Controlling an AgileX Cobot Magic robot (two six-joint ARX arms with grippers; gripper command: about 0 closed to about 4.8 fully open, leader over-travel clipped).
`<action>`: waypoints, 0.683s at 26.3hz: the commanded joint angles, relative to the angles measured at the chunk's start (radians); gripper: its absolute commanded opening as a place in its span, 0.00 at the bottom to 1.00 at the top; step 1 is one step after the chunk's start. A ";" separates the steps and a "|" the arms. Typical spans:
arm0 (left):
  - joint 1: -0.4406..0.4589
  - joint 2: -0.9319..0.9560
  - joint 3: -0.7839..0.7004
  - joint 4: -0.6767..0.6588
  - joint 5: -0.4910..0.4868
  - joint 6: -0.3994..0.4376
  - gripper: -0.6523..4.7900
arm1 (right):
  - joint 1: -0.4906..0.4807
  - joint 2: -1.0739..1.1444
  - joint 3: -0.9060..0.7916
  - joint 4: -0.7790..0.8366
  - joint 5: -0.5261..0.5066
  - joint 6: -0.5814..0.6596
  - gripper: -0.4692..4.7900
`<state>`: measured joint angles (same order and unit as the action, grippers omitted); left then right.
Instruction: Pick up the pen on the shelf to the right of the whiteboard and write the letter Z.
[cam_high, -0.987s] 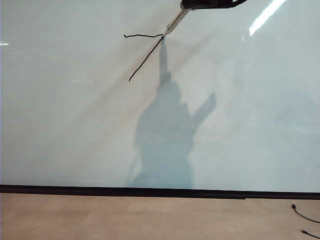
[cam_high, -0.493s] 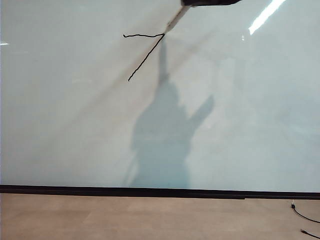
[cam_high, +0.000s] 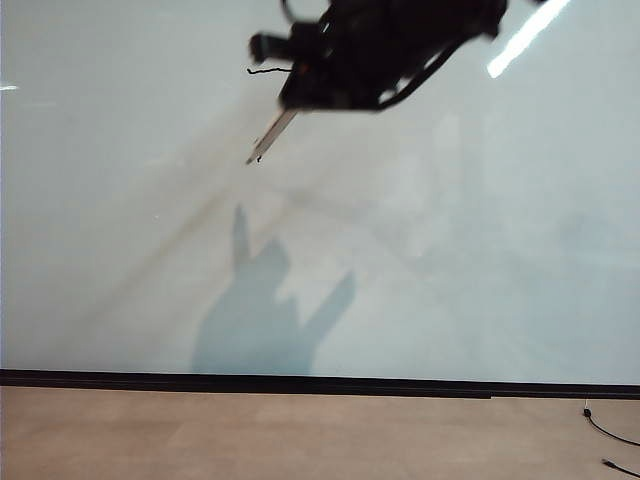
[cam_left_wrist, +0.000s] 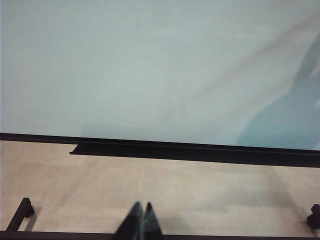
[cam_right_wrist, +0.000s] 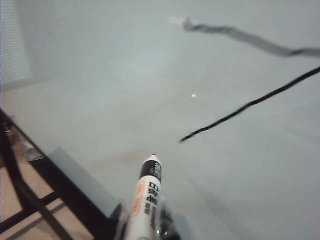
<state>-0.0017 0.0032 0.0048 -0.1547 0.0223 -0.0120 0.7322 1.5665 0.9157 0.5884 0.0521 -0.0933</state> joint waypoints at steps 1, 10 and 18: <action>0.000 0.000 0.002 0.005 0.000 0.004 0.11 | 0.001 0.053 0.005 0.152 -0.018 0.027 0.07; 0.000 0.000 0.002 0.005 0.000 0.004 0.11 | -0.019 0.086 0.006 0.182 -0.017 0.045 0.07; 0.000 0.000 0.002 0.006 0.000 0.004 0.11 | -0.041 0.086 0.006 0.195 -0.016 0.045 0.07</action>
<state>-0.0017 0.0029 0.0048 -0.1547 0.0223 -0.0124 0.6914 1.6569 0.9165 0.7589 0.0315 -0.0498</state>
